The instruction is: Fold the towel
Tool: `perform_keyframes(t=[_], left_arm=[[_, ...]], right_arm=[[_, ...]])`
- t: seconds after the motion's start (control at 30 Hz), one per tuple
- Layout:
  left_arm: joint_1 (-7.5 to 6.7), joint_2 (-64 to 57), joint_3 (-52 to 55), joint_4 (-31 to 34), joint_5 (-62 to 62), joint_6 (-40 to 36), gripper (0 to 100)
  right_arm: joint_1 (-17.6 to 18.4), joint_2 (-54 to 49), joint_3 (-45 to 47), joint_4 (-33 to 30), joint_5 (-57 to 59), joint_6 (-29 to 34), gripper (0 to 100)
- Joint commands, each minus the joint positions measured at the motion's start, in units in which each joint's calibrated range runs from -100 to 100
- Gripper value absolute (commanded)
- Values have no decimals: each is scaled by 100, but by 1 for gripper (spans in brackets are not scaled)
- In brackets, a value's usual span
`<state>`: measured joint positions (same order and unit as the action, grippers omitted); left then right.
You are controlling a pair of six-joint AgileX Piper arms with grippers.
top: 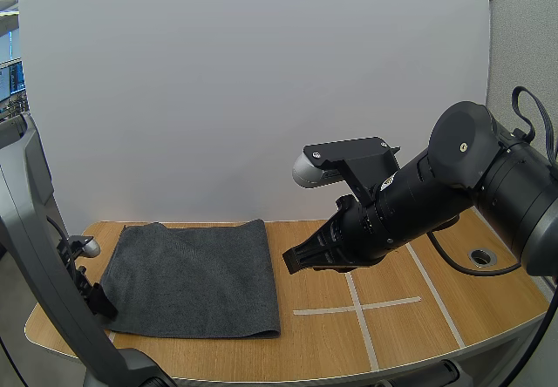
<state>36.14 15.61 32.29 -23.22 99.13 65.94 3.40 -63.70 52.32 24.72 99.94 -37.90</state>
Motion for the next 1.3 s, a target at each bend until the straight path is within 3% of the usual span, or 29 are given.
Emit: perform_keyframes(t=[0.0,0.2,0.33,0.4,1.07,1.13,1.27], left_arm=[[2,17,-88,-9,87,-52,88],[2,17,-88,-9,87,-52,83],[2,17,-88,-9,87,-33,60],[2,17,-88,-9,87,-22,55],[2,17,-88,101,-317,-30,55],[2,17,-88,101,-317,-30,60],[2,17,-73,80,-335,-30,82]], right_arm=[[-21,-21,-2,-9,6,-44,0],[-21,-21,-2,-9,6,-44,0],[-21,-21,-2,-9,6,-44,0],[-21,-21,-2,-9,6,-44,0],[-21,-21,-2,-9,6,-44,0],[-21,-21,-2,-9,6,-44,0],[-21,-21,-2,-9,6,-44,0]])
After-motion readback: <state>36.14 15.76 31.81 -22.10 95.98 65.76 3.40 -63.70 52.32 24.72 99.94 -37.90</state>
